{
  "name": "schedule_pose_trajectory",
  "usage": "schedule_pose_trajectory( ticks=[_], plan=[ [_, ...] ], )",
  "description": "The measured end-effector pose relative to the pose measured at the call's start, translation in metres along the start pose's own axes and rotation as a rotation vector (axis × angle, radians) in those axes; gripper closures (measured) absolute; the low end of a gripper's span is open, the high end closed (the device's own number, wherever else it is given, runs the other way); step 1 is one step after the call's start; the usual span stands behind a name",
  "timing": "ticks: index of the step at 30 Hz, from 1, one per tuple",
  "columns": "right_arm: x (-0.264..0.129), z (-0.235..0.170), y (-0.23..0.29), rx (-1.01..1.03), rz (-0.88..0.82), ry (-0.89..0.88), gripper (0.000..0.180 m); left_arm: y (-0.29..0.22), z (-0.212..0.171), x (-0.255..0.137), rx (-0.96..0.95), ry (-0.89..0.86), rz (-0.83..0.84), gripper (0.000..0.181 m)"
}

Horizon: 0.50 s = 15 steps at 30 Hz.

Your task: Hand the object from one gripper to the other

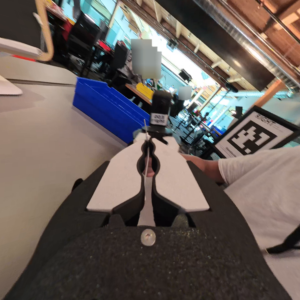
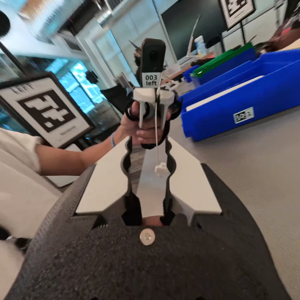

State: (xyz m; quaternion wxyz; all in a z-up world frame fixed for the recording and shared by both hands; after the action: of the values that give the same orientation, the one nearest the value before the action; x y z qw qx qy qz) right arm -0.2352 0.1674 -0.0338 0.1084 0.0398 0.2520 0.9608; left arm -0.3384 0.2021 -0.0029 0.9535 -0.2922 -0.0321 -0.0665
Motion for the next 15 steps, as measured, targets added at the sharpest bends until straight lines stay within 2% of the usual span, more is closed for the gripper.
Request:
schedule_pose_trajectory(
  ticks=[3, 6, 11, 15],
  plan=[
    [-0.002, -0.004, -0.002, 0.022, 0.046, 0.022, 0.154, -0.007, -0.010, 0.013, -0.001, 0.059, -0.075, 0.179],
    [-0.001, -0.008, 0.001, 0.027, 0.080, 0.039, 0.159, -0.012, -0.019, 0.023, -0.002, 0.099, -0.134, 0.179],
    [-0.002, -0.009, 0.005, 0.009, 0.125, 0.049, 0.179, -0.010, -0.027, 0.030, -0.012, 0.123, -0.134, 0.179],
    [-0.002, -0.008, -0.001, 0.005, 0.080, 0.051, 0.179, -0.005, -0.026, 0.028, 0.010, 0.119, -0.080, 0.179]
  ],
)
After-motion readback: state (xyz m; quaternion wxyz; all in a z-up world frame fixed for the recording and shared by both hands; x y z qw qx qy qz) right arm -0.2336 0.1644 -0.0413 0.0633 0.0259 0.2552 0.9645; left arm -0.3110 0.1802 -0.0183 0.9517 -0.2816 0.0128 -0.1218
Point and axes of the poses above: each gripper's, where its closed fingertips meet, x out along the fingers, z out of its top, y = z × x across the jaws, the point moved 5 cm from there along -x, back along the fingers, and after that the axes turned 6 degrees about -z, right-handed, at the moved point
